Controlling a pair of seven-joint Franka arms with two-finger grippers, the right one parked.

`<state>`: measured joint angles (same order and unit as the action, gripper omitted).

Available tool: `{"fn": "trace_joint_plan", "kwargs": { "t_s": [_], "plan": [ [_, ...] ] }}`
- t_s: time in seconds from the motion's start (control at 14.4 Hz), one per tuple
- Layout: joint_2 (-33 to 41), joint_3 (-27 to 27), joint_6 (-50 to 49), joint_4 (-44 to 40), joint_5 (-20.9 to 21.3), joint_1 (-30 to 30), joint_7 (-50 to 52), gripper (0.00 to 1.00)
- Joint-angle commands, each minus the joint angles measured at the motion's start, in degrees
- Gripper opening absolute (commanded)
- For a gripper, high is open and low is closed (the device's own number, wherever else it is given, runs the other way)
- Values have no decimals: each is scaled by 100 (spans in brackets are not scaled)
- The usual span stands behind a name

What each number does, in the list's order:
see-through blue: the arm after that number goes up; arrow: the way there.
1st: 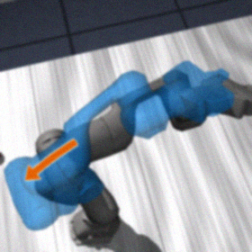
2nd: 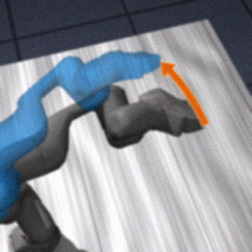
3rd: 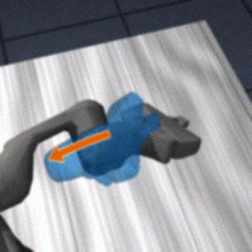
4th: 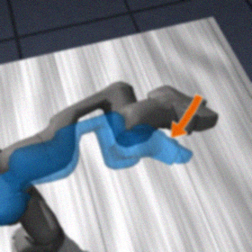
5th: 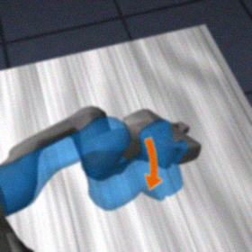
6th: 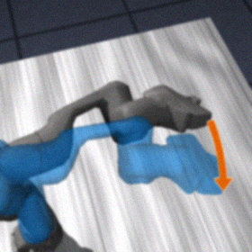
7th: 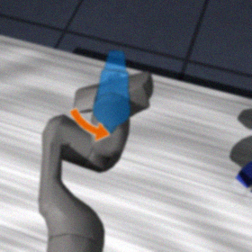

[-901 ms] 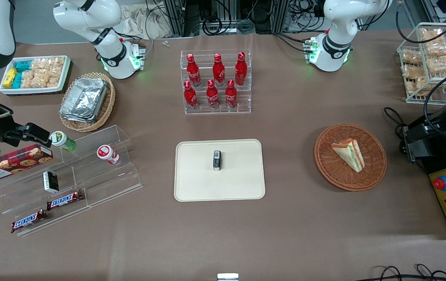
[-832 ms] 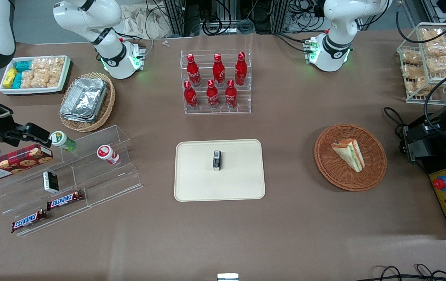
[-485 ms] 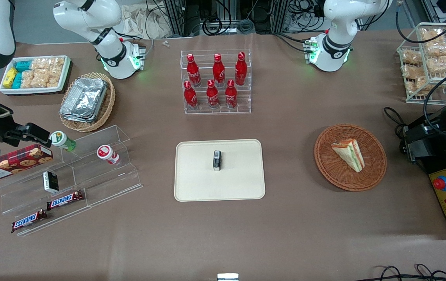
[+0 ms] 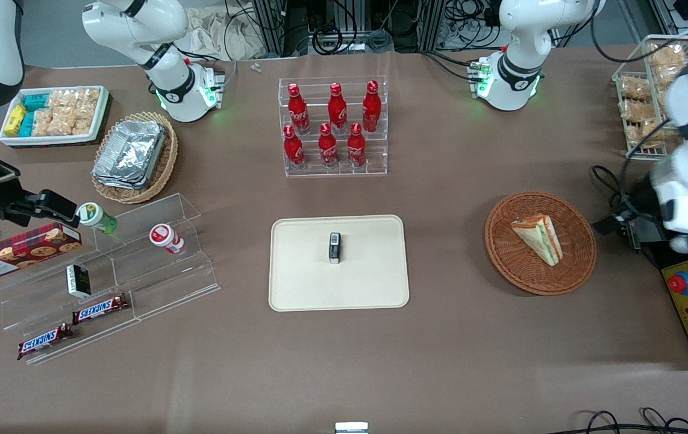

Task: Place sandwich from basket to tray
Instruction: 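Lower the open left gripper over the wrapped sandwich in the basket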

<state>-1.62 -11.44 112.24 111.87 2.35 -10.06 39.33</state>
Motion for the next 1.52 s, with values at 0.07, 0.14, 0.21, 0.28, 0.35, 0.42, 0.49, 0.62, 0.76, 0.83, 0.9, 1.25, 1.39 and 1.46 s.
{"fn": "trace_joint_plan", "kwargs": {
  "t_s": [0.07,0.14,0.21,0.28,0.35,0.42,0.49,0.62,0.76,0.83,0.9,1.25,1.39,1.46],
  "plan": [
    [549,-51,1308,1556,-6,-5,434,99],
    [471,-51,1344,1583,-6,-5,470,99],
    [409,-51,1388,1618,2,-5,470,99],
    [339,-60,1632,1749,2,-14,470,99],
    [286,-60,2000,1942,2,-5,462,99],
    [216,-60,2334,2118,11,-5,462,99],
    [163,-60,2538,2241,11,4,453,99],
    [-21,-60,2732,2269,11,74,453,99],
    [-197,-60,2987,2269,11,74,462,99],
    [-268,-60,3023,2269,11,74,462,99],
    [-329,-60,3075,2260,11,74,462,99],
    [-804,-60,3419,2295,20,83,409,99],
    [-848,-60,3427,2365,46,74,391,99],
    [-866,-60,3428,2383,64,74,391,99]
  ]
}}
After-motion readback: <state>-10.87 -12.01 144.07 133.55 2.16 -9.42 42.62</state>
